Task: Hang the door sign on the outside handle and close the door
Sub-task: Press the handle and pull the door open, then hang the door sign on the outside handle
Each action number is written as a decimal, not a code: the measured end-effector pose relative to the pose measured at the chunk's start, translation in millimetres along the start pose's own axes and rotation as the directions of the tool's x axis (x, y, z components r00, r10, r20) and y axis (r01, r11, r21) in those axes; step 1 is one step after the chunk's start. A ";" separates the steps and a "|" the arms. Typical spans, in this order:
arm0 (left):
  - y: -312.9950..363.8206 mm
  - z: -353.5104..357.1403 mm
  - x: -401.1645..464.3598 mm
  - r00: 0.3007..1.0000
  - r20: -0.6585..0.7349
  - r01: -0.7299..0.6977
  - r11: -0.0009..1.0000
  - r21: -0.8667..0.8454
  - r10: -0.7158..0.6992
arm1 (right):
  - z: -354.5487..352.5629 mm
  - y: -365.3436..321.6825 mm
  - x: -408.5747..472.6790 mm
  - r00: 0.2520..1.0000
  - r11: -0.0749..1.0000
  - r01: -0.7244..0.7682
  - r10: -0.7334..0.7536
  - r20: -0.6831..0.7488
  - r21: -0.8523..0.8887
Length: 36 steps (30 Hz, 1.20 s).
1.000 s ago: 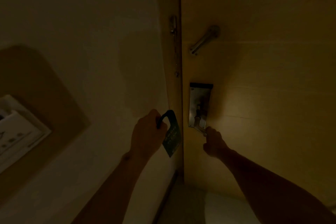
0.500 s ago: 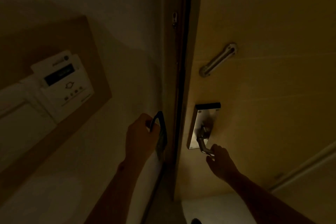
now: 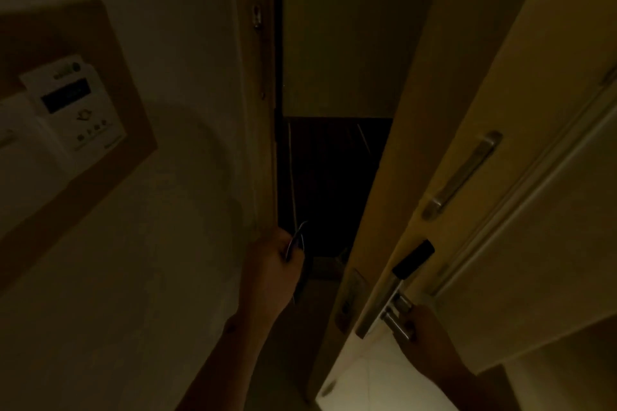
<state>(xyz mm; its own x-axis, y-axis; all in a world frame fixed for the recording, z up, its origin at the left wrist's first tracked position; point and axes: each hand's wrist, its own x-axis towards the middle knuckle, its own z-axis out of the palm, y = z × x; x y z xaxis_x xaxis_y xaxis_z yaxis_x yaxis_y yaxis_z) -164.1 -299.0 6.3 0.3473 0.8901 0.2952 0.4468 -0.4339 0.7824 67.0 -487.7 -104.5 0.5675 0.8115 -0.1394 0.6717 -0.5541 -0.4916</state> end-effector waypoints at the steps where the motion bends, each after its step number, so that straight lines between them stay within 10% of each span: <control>1: 6.1 6.6 -10.6 1.000 0.024 -0.013 1.000 0.001 0.013 | -2.8 9.6 -13.3 1.000 1.000 -0.011 0.012 -0.024 0.027; 15: 118.7 121.5 -155.7 0.976 0.205 -0.084 0.996 0.026 0.077 | -88.1 157.4 -163.2 1.000 0.985 -0.005 0.007 -0.015 0.172; 30: 246.2 214.6 -279.5 0.937 0.313 -0.125 0.986 -0.108 0.153 | -198.9 310.9 -269.3 0.979 0.992 -0.006 -0.019 -0.204 -0.126; 36: 273.8 245.5 -284.3 0.882 0.359 -0.245 0.947 -0.206 0.306 | -213.1 348.8 -319.9 0.936 0.975 -0.131 0.181 -0.301 0.177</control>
<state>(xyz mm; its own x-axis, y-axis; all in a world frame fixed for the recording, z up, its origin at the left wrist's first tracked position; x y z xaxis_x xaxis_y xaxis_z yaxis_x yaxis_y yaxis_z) 62.0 -705.2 2.0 0.7387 0.6022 0.3028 0.1684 -0.5999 0.7822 221.2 -980.1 -48.2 0.7961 0.6039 0.0395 0.4963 -0.6141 -0.6137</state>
